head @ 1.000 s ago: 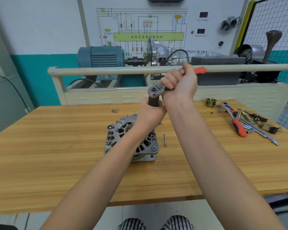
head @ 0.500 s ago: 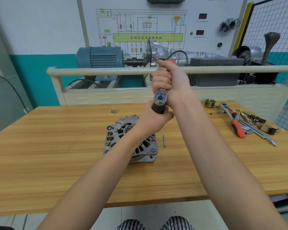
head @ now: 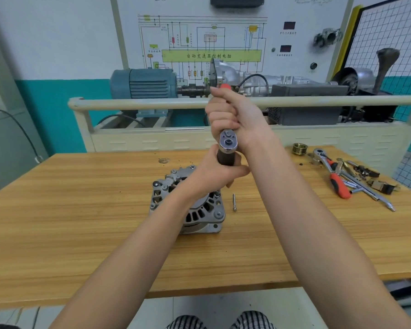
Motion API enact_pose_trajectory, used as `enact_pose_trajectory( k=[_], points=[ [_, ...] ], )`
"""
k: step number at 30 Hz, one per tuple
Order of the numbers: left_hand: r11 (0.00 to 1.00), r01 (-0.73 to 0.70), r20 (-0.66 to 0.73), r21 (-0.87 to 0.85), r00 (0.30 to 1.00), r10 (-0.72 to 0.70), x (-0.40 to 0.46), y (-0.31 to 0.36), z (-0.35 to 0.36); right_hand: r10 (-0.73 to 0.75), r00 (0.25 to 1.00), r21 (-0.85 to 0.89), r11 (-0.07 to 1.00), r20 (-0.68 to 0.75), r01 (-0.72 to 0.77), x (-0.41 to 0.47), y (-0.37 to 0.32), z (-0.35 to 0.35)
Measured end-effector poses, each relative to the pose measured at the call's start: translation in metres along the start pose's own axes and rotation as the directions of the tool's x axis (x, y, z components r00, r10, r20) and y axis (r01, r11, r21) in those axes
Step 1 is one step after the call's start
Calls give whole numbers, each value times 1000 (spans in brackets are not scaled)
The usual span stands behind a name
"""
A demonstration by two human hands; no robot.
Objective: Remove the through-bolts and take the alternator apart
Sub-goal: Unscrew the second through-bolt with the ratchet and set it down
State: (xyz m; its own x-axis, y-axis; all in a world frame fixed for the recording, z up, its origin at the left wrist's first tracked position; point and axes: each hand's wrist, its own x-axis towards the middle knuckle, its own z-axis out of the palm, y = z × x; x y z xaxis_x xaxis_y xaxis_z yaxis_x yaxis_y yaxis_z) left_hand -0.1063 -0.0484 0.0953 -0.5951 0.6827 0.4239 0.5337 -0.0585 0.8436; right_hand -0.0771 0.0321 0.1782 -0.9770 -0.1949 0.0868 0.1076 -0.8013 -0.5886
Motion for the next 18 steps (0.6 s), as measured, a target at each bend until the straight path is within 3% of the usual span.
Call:
enact_pose_trajectory(
  k=[3,5,7,9,13,15,18],
  points=[
    [998,37,-171,-57,984,-47,4,-1,6,-286,947,103,948,-149,303,-2,4,-1],
    [991,38,-340,-126,937,-79,8,-2,11,-529,802,87,818,-276,569,-4,10,-2],
    [986,20,-408,-163,909,-86,9,-1,15,-640,698,67,720,-322,691,-7,14,-2],
    [990,29,-360,-138,930,-78,8,-1,13,-611,740,80,754,-283,652,-9,13,-3],
    [998,25,-49,-59,998,-27,1,3,-3,-255,962,80,962,-94,262,-5,0,-2],
    [996,40,57,-74,998,-36,-1,5,-7,-108,994,25,994,-27,109,0,-2,-1],
    [993,93,-13,-68,995,-94,-1,6,-4,-73,997,21,997,-18,74,4,0,1]
  ],
)
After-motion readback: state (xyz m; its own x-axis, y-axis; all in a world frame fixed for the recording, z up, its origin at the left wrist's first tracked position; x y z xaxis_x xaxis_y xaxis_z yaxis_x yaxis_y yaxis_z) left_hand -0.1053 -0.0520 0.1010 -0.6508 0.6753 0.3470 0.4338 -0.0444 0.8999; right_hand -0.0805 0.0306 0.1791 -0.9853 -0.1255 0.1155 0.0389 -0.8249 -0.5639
